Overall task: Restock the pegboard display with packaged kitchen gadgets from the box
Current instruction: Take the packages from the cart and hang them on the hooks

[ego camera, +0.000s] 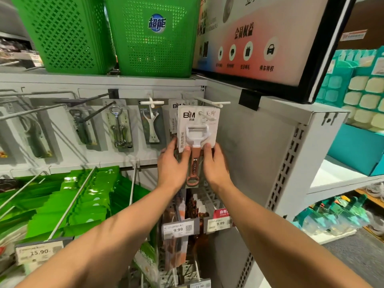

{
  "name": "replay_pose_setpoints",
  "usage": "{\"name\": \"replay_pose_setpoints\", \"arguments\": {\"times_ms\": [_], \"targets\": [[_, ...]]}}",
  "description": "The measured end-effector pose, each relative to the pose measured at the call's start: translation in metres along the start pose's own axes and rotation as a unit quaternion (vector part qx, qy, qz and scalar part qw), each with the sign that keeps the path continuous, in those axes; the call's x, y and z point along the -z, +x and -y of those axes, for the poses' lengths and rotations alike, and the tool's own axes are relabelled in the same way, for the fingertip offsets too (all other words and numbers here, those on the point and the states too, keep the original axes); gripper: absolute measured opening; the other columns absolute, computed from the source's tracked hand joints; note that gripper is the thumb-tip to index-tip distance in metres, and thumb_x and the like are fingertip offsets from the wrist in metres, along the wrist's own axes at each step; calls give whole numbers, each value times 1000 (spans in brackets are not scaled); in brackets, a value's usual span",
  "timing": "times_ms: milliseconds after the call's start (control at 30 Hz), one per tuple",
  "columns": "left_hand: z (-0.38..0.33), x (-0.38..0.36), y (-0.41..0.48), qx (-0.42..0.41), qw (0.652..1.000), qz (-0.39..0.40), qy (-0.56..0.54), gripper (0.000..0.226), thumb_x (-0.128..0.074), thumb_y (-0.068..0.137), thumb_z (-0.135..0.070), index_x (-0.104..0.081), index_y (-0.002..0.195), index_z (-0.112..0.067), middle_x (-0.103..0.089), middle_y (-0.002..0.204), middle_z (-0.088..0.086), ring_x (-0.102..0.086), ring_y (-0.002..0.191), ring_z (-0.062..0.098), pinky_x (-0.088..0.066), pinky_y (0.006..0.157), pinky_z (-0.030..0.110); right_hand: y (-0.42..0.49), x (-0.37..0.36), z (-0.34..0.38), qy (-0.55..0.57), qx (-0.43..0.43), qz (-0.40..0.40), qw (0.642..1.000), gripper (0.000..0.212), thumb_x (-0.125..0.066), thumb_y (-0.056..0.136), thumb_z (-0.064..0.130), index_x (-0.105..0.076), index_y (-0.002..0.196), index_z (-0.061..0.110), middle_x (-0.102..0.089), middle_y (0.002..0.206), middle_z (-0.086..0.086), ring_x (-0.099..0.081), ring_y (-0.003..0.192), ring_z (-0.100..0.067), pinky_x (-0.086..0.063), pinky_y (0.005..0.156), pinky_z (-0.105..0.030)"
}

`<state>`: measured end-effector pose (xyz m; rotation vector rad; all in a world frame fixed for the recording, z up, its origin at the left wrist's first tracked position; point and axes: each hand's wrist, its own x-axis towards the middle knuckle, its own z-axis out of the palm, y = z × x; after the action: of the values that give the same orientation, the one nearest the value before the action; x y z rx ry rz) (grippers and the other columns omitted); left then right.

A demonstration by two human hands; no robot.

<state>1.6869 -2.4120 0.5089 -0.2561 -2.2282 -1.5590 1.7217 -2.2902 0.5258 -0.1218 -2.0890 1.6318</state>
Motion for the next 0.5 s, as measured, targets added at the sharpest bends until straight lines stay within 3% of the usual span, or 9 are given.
{"name": "replay_pose_setpoints", "arguments": {"times_ms": [133,267,333,433,467,500], "targets": [[8,-15,25,18,1000,7,19,55,-42,108,-50,-45,157,-25,-54,154,8,-44,147,31,-37,122,54,35,-18,-6,-2,-40,2,999,29,-40,110,35,-61,123,18,-70,111,4,-66,104,-12,-50,88,-24],[16,-25,56,46,998,10,33,47,-44,111,-41,-50,153,-22,-53,150,11,-47,142,31,-35,122,44,62,-26,-8,8,-74,30,997,16,-43,111,28,-56,117,22,-64,96,12,-60,85,0,-41,66,-2],[22,-28,71,42,998,10,39,45,-46,110,-38,-54,149,-17,-57,146,13,-51,138,31,-37,119,39,74,-30,-6,-17,-60,45,997,23,-42,110,32,-56,125,20,-64,109,2,-59,94,-10,-41,73,-6],[33,-33,92,28,998,12,61,39,-47,111,-32,-59,141,-11,-63,137,16,-56,131,33,-40,110,34,93,-35,-4,-37,-92,120,988,46,-30,113,30,-42,150,6,-51,146,-13,-48,135,-24,-34,102,-16],[33,-33,96,23,998,12,65,37,-47,111,-29,-60,140,-10,-65,135,17,-57,128,34,-41,107,34,97,-38,-3,-62,-96,140,984,47,-26,114,27,-37,153,3,-44,154,-14,-43,141,-26,-31,103,-15],[35,-34,99,16,998,13,65,36,-47,110,-28,-60,139,-9,-66,133,18,-58,127,34,-42,107,35,103,-41,-6,-84,-90,127,984,46,-27,114,25,-37,152,2,-45,154,-14,-47,136,-27,-37,95,-10]]}}
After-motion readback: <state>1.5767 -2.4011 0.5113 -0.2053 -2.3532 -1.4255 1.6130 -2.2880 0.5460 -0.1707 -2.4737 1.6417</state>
